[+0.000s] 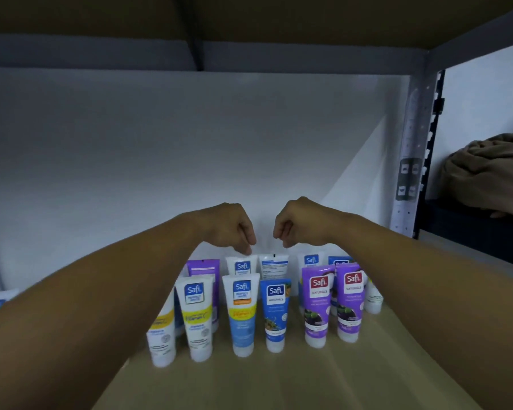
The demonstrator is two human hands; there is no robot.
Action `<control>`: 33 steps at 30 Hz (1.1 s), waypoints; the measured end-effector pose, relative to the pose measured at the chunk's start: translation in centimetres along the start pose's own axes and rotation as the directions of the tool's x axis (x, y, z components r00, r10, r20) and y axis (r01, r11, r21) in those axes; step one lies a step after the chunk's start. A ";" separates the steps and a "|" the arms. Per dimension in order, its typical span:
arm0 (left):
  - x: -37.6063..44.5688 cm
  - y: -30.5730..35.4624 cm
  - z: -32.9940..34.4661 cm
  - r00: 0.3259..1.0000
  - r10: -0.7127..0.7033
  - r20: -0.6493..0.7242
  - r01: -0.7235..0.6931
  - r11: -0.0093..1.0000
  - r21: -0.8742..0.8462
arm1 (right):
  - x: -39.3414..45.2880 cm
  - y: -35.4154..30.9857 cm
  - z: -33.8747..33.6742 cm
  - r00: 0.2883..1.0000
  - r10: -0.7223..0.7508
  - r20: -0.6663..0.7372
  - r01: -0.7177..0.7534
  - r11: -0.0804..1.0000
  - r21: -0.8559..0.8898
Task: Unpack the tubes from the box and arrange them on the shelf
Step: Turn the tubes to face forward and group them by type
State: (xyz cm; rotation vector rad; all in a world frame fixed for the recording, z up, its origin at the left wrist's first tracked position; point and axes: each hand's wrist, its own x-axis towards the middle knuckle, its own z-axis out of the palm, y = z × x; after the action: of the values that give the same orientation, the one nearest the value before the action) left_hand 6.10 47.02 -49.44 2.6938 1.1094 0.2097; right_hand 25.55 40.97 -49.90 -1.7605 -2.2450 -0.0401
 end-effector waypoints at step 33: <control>-0.3 -2.4 2.2 0.997 0.020 -0.075 -0.020 1.000 -0.003 | 1.6 -4.8 2.2 0.906 0.420 -0.059 -0.419 0.907 0.034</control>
State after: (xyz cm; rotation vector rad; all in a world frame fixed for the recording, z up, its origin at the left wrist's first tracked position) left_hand 4.71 48.12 -52.15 2.7153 1.1020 0.3183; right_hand 20.20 41.74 -50.94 -2.1579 -1.7694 0.0156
